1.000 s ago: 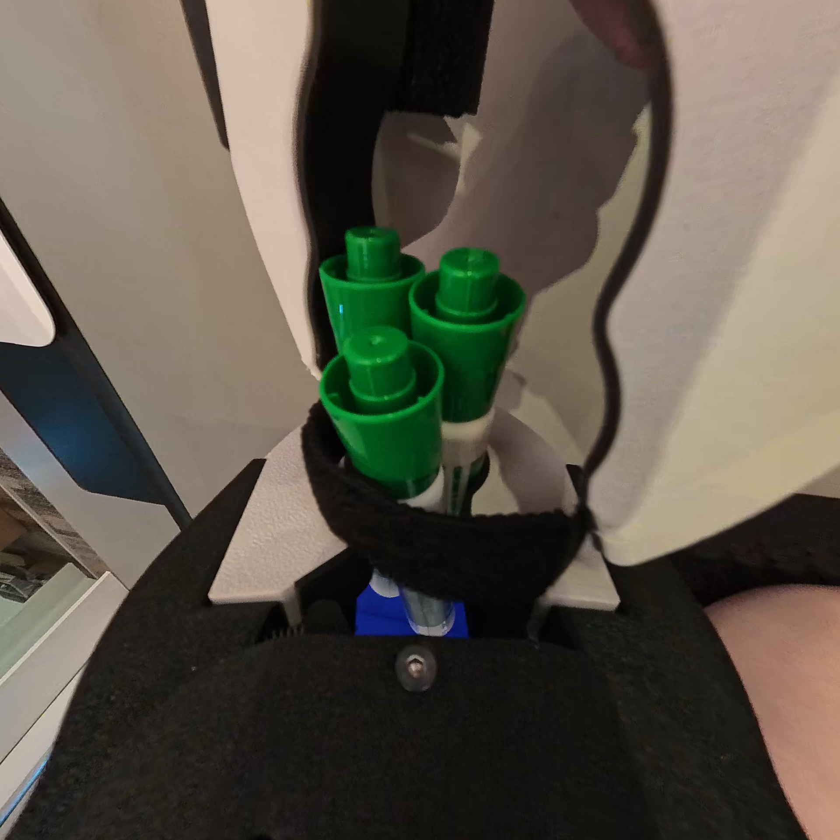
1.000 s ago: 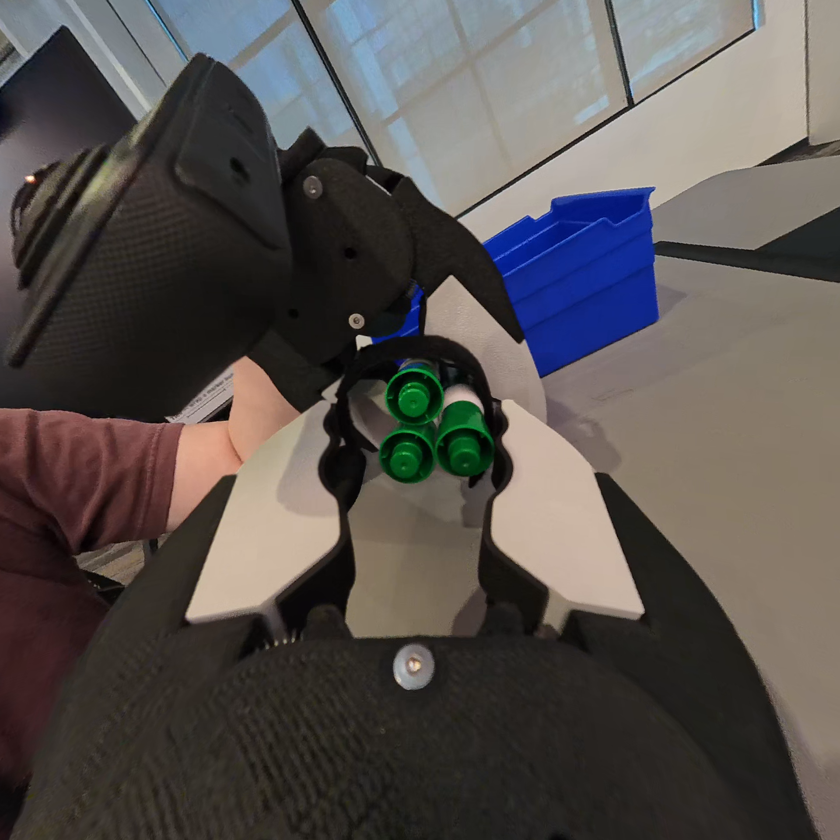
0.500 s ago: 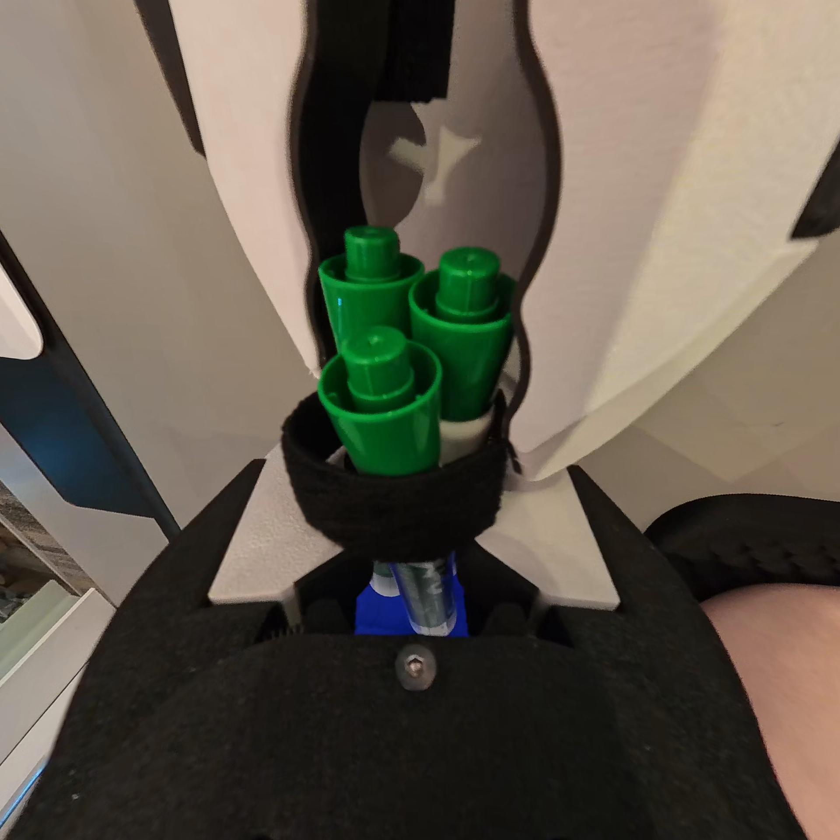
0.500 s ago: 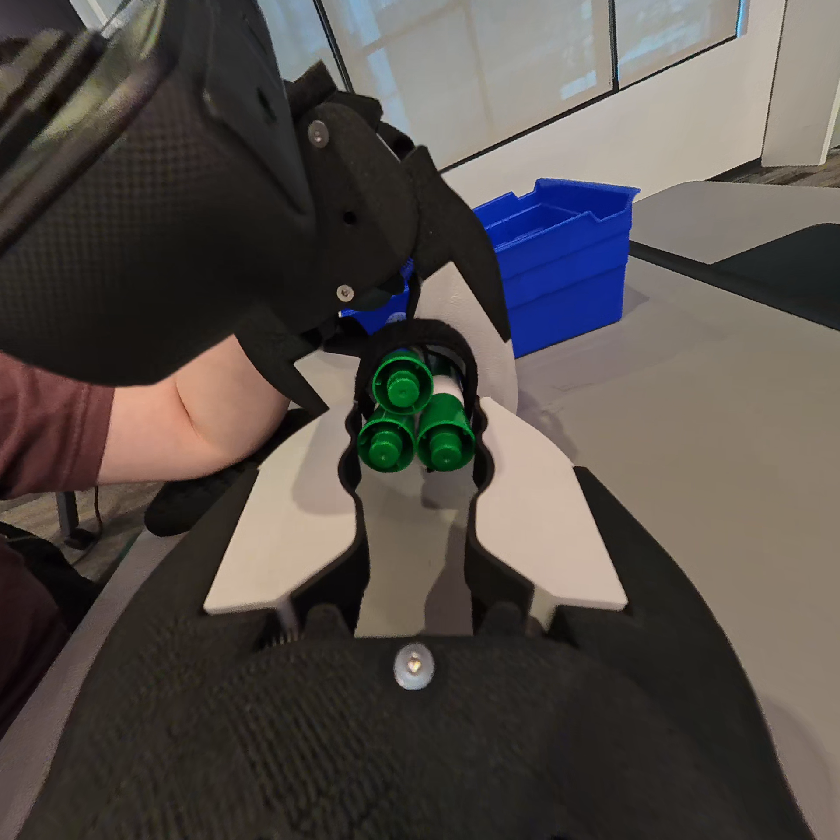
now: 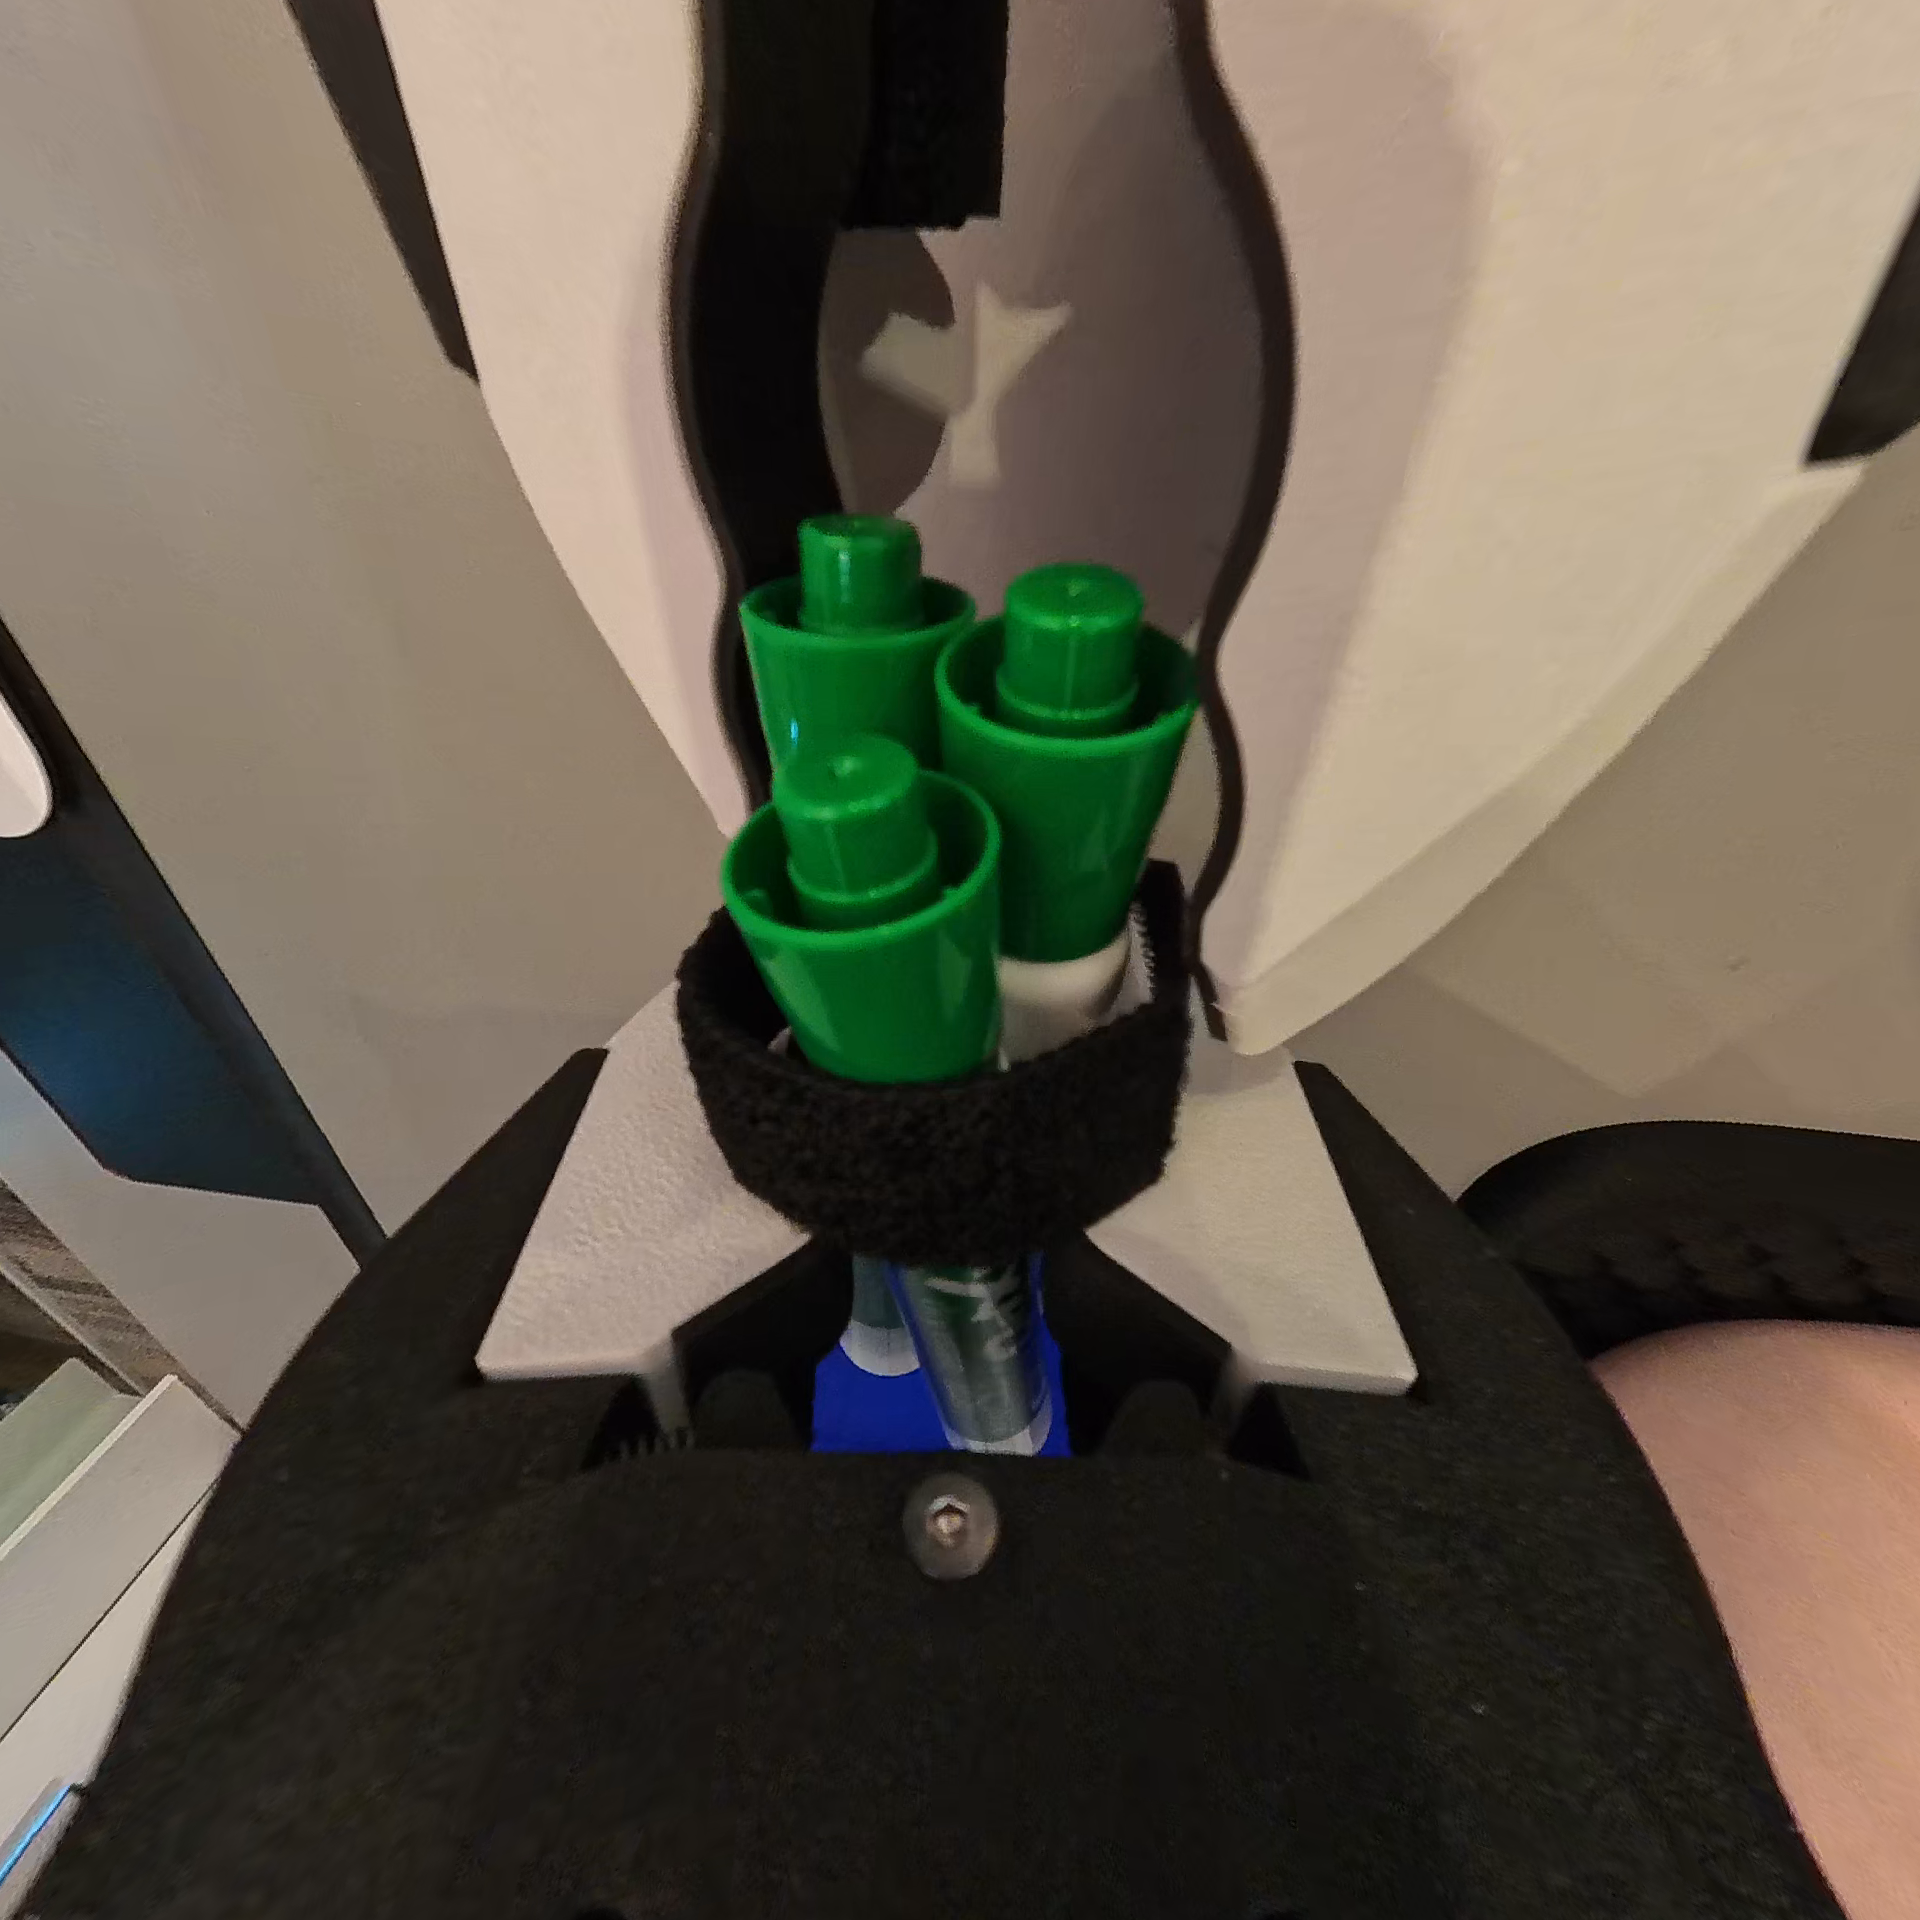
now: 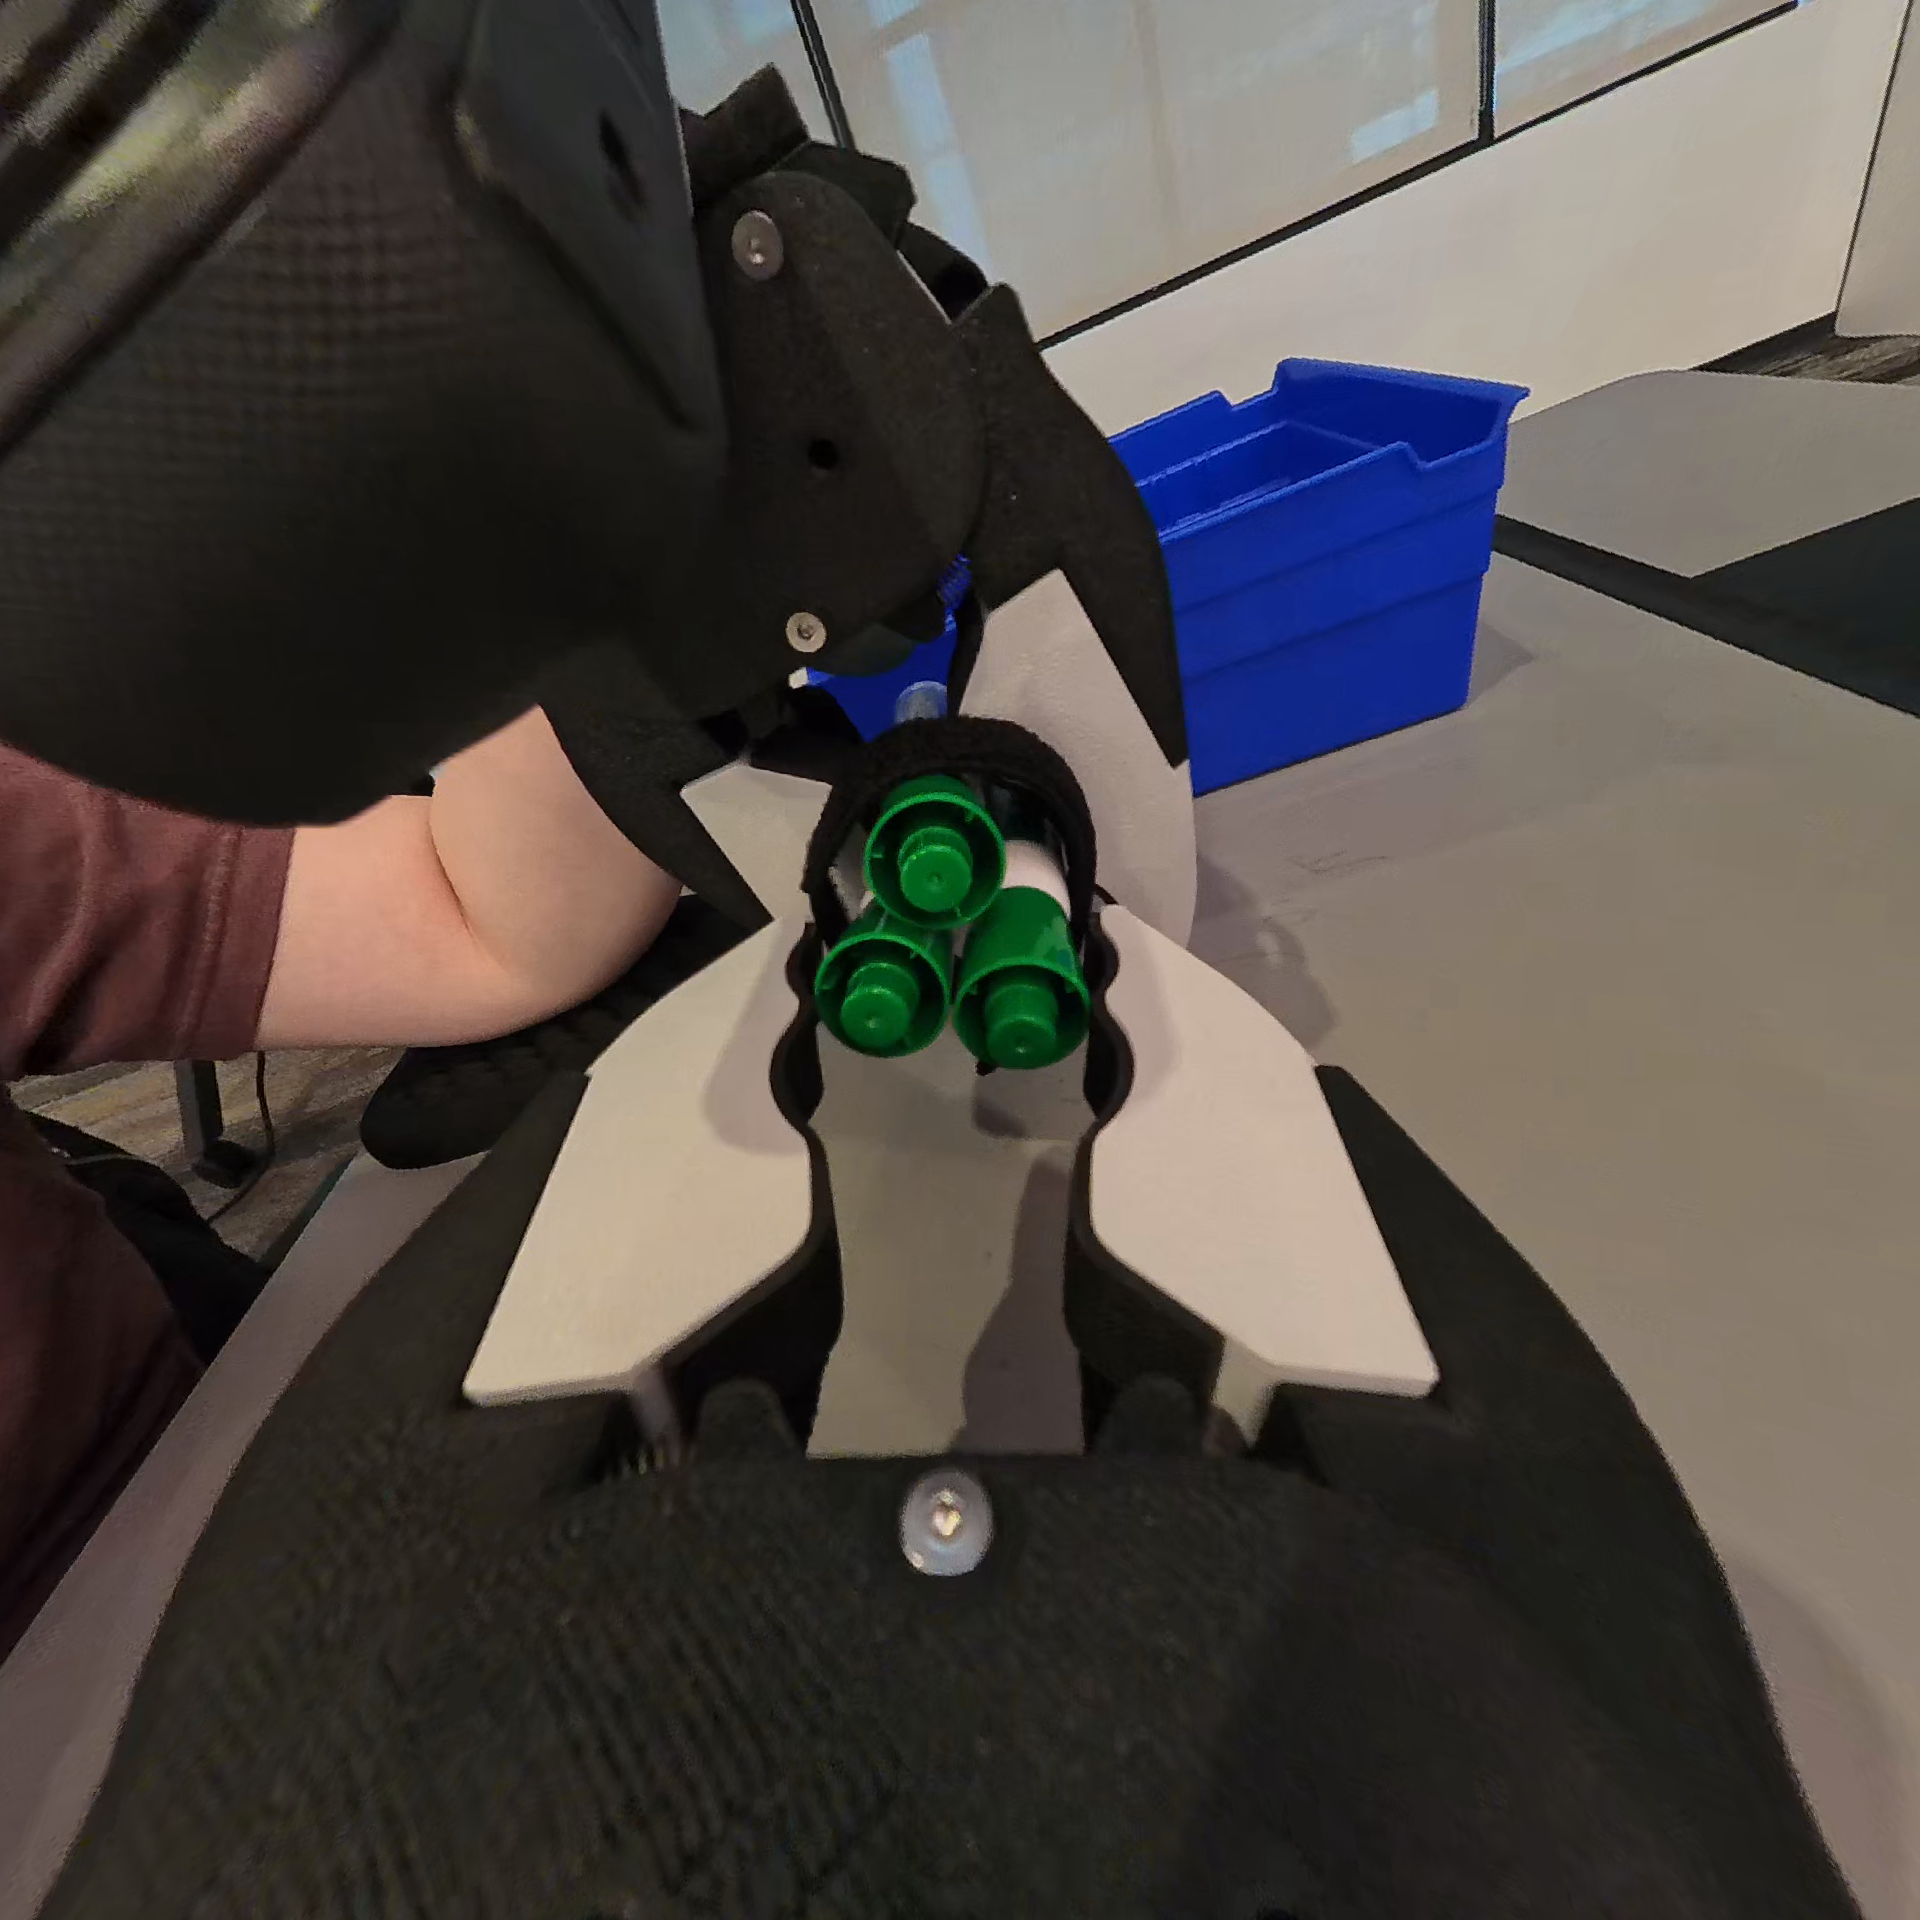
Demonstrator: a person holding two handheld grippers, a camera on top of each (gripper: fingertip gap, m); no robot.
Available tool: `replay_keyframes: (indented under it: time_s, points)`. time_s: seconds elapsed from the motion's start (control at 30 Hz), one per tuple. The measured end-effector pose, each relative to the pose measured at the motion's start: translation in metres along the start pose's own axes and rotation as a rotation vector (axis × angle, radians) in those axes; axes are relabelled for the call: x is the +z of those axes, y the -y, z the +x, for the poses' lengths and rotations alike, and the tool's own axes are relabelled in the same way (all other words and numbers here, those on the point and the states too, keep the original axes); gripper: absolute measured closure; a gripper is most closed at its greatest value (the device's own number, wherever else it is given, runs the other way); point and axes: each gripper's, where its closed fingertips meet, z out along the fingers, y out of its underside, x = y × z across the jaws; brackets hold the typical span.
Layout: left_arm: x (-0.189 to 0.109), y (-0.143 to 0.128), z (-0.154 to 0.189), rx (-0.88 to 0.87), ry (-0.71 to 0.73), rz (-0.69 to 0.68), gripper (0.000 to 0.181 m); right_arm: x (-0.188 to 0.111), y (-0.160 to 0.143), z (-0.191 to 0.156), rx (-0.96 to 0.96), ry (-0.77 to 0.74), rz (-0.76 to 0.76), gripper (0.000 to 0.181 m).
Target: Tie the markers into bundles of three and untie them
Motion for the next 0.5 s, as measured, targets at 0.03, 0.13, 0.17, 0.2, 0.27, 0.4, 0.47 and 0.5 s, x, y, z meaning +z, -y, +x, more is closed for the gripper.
replay_keyframes:
  time_s: [0.03, 0.13, 0.17, 0.2, 0.27, 0.4, 0.47, 0.5]
  points:
    - [0.0002, -0.0004, 0.0, 0.002, 0.001, -0.001, 0.141, 0.0002, -0.0004, -0.0003, -0.005, 0.0, -0.004, 0.132]
    - [-0.0013, 0.0014, 0.0002, 0.004, 0.003, 0.01, 0.141, -0.0011, 0.0016, -0.0004, -0.037, -0.014, -0.006, 0.134]
    - [-0.0017, 0.0016, 0.0006, 0.003, 0.001, 0.012, 0.141, -0.0012, 0.0018, -0.0008, -0.039, -0.013, -0.009, 0.134]
    - [-0.002, 0.0016, 0.0007, 0.004, 0.001, 0.013, 0.141, -0.0012, 0.0018, -0.001, -0.04, -0.013, -0.009, 0.134]
    - [-0.0019, 0.0015, 0.0006, 0.002, -0.001, 0.014, 0.141, -0.0009, 0.0002, -0.0002, -0.048, -0.021, -0.014, 0.134]
    - [-0.0014, 0.001, 0.0025, 0.003, -0.012, 0.009, 0.141, -0.0009, -0.003, 0.0, -0.092, -0.027, -0.032, 0.134]
    - [-0.0016, 0.0012, 0.0041, 0.005, -0.018, 0.007, 0.141, -0.0013, -0.0051, -0.0007, -0.11, -0.019, -0.045, 0.135]
    - [-0.0013, 0.0007, 0.0039, 0.006, -0.015, 0.002, 0.141, -0.0013, -0.0063, -0.0005, -0.114, -0.019, -0.052, 0.135]
